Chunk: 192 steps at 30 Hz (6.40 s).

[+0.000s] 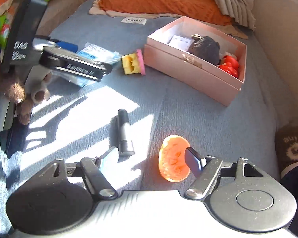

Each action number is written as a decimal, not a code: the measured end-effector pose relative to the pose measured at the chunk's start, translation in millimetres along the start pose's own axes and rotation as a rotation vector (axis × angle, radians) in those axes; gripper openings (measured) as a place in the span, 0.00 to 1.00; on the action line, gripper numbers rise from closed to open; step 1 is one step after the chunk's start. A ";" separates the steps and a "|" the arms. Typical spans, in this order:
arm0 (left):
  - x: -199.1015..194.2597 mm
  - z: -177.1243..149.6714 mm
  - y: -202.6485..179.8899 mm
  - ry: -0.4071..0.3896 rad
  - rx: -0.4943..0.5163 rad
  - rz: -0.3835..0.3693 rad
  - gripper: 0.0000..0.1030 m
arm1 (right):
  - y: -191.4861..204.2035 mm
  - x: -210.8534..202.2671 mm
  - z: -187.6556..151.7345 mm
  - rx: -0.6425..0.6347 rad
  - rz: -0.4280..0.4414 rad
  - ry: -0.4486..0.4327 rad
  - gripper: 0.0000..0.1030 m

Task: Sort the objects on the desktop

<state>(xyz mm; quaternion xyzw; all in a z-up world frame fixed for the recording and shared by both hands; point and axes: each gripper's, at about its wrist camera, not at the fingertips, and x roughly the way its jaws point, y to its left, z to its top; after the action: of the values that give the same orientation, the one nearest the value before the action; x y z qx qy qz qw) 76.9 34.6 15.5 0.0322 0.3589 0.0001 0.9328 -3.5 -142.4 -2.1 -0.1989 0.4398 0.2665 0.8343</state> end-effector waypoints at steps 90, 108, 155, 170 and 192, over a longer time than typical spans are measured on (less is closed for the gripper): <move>14.8 -23.0 -26.4 0.118 -0.052 -0.072 1.00 | -57.2 14.5 1.3 0.109 -0.280 0.012 0.52; -8.0 -38.1 -91.1 0.063 0.215 -0.414 1.00 | -92.6 48.7 -3.2 0.266 -0.300 0.122 0.73; 2.2 -35.6 -91.7 0.024 0.279 -0.230 1.00 | -120.2 47.9 -16.7 0.572 -0.228 0.178 1.00; 16.4 -27.6 -70.1 0.074 0.126 -0.203 1.00 | -105.0 52.4 -23.2 0.626 -0.269 0.141 1.00; 18.0 -22.1 -81.8 0.049 0.178 -0.294 1.00 | -105.1 57.5 -20.7 0.620 -0.278 0.138 1.00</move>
<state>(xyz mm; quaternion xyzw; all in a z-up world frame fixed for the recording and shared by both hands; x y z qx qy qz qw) 73.6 -45.4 -17.8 0.0621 0.3808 -0.1673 0.9073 75.7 -220.4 -51.1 -0.0116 0.5238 -0.0100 0.8517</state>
